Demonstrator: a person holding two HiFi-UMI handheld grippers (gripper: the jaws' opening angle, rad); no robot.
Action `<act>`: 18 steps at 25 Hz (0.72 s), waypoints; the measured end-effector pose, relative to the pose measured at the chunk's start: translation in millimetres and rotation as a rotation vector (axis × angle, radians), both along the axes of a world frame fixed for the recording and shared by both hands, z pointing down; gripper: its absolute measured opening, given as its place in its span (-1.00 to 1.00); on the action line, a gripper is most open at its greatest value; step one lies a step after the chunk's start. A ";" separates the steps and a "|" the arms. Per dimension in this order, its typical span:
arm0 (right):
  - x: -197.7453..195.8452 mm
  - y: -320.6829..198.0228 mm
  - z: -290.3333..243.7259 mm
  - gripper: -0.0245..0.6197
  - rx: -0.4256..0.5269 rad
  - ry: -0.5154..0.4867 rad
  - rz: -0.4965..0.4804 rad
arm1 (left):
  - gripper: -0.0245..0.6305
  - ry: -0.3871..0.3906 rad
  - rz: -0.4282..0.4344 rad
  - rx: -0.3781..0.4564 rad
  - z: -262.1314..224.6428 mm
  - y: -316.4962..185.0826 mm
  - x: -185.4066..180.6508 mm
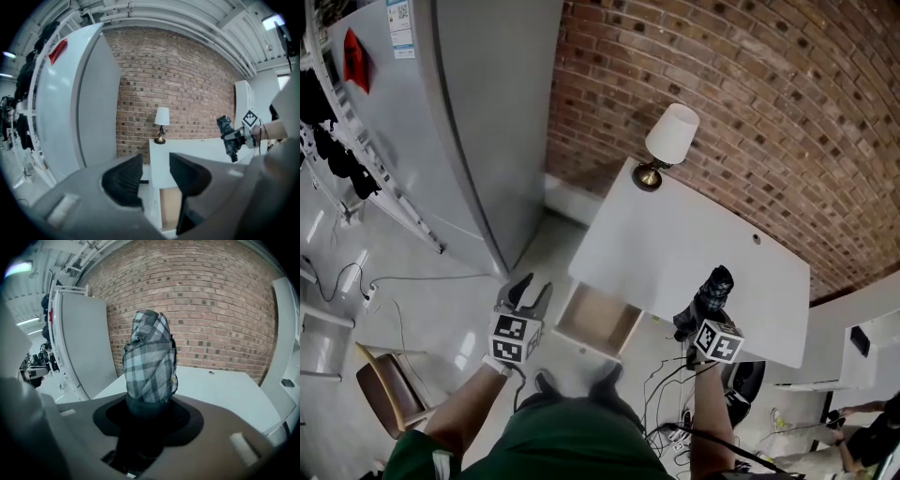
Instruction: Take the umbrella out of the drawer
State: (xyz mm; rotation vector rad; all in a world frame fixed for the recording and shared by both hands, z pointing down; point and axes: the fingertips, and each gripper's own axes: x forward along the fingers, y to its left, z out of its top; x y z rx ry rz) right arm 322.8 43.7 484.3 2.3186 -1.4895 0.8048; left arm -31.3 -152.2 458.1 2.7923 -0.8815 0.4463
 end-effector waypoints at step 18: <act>182.5 64.1 15.3 -0.38 0.013 -0.054 0.052 | -0.40 -0.035 0.063 0.080 -20.2 46.0 191.3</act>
